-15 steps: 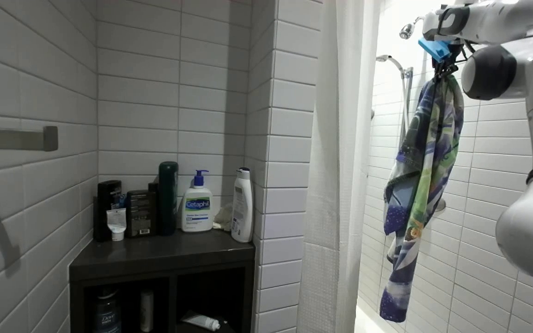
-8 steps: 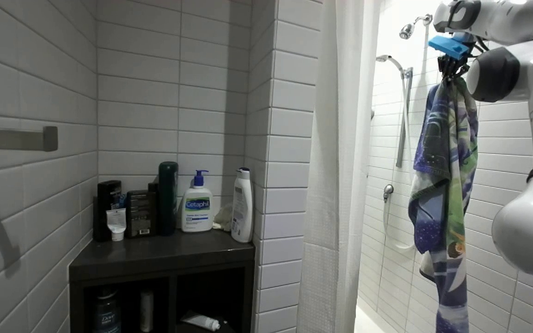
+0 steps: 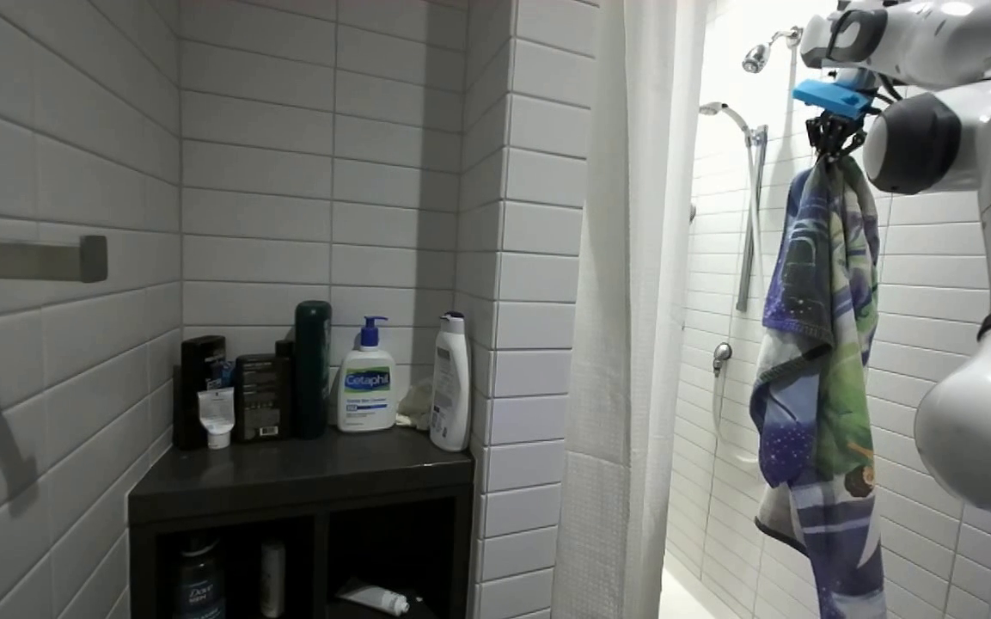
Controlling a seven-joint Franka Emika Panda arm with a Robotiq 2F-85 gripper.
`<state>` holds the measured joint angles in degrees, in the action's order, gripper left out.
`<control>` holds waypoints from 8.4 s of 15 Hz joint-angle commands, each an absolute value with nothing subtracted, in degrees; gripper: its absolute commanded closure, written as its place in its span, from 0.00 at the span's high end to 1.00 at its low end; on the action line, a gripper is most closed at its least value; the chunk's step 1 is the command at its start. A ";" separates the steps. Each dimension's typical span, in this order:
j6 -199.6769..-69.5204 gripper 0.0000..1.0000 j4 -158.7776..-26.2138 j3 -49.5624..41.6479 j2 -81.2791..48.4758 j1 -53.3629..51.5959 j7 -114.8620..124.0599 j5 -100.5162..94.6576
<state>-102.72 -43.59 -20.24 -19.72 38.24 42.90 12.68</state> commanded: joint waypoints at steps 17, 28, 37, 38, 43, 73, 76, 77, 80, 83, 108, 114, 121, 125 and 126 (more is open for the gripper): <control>-100.65 0.03 -64.10 -16.58 -13.61 29.63 21.59 8.43; -117.46 0.03 -92.99 -11.86 6.30 24.21 7.18 13.00; -105.03 0.03 -104.53 -12.91 18.78 14.63 5.91 19.29; -104.77 0.03 -105.51 -12.82 19.56 14.00 5.29 19.15; -117.15 0.03 -112.22 -11.52 22.56 12.76 2.63 17.27; -138.62 0.31 -115.02 -3.11 17.49 5.93 20.28 16.27; -139.59 0.22 -114.78 -3.69 16.10 5.85 18.79 17.09; -139.57 0.30 -114.78 -3.66 16.21 5.85 18.79 17.09; -139.35 0.32 -114.77 -3.64 16.55 5.85 18.79 17.08; -139.26 0.32 -114.77 -3.64 16.64 5.85 18.80 17.08; -126.69 1.00 -120.00 -4.33 30.51 17.32 21.36 -3.32; -120.08 1.00 -118.59 -5.35 33.50 17.07 17.54 -8.44; -99.12 1.00 -114.99 -7.86 36.23 8.25 9.71 6.08; -88.20 1.00 -112.31 -8.41 35.43 6.09 7.61 11.26; -86.34 1.00 -111.92 -8.25 35.23 5.79 7.44 12.24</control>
